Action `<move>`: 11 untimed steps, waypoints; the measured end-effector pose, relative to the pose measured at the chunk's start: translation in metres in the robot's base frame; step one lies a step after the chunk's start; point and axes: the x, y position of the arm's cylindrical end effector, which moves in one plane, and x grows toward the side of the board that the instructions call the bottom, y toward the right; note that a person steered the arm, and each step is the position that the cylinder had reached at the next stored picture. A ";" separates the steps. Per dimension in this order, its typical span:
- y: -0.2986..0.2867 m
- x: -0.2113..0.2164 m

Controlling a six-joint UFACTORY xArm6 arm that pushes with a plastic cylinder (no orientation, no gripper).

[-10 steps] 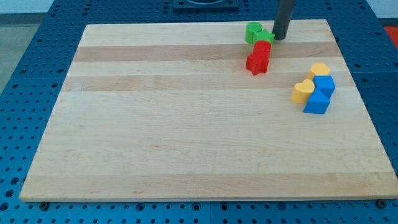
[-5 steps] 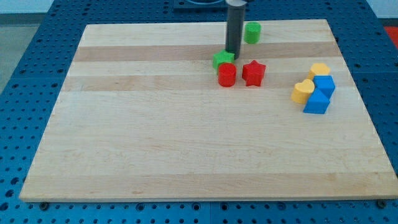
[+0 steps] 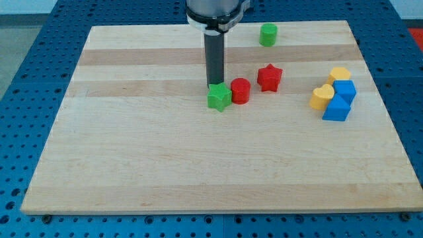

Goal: Place the green star to the bottom center of the board

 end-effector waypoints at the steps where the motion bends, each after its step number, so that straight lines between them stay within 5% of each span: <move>1: 0.007 0.008; 8: 0.016 0.129; 11: 0.016 0.139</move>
